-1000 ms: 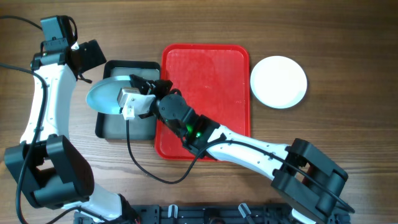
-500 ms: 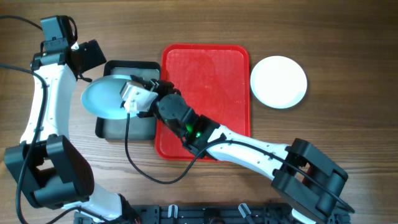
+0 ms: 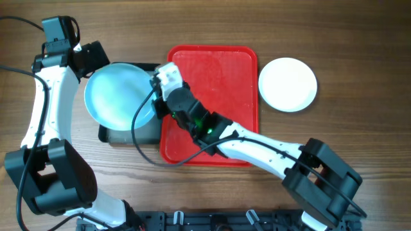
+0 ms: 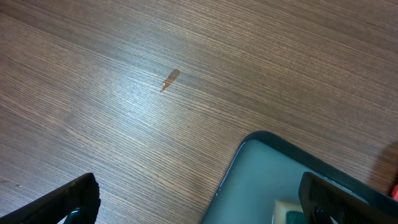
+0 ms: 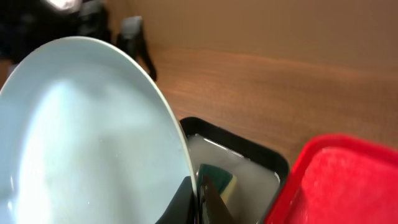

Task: Clean dirty plates on tray and stack at the side
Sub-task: 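Swing the tilted light-blue plate back over the red tray with the right gripper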

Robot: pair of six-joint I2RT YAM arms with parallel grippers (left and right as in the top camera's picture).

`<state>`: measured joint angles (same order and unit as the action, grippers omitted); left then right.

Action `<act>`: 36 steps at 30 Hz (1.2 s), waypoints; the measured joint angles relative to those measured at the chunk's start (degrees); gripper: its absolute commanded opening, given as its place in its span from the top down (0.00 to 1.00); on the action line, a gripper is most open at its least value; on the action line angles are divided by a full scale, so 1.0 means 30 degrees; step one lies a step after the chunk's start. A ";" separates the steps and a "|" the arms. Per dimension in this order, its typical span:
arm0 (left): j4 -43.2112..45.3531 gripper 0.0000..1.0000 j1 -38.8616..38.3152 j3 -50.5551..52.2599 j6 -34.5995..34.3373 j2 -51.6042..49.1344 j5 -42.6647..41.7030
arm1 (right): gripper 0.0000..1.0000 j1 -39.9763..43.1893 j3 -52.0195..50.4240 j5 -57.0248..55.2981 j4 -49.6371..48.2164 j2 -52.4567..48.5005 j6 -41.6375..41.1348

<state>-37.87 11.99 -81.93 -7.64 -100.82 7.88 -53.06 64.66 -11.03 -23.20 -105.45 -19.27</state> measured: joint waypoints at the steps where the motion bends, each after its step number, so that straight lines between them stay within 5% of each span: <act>1: 0.0000 0.00 0.0000 0.0000 0.0000 0.0000 0.0007 | 0.96 0.0160 0.0000 0.0197 0.0102 0.0000 -0.0401; 16: 0.0000 0.00 0.0000 0.0000 0.0000 0.0000 0.0007 | 0.96 0.2106 0.0007 0.2033 0.6441 0.2091 -0.4211; 36: 0.0000 0.00 0.0000 0.0000 0.0000 0.0000 0.0007 | 0.96 0.7351 0.0036 0.3614 1.4426 0.2229 -0.1814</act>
<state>-37.87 11.99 -81.93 -7.64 -100.82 7.90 -31.00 64.77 -0.19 20.08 -98.76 -24.71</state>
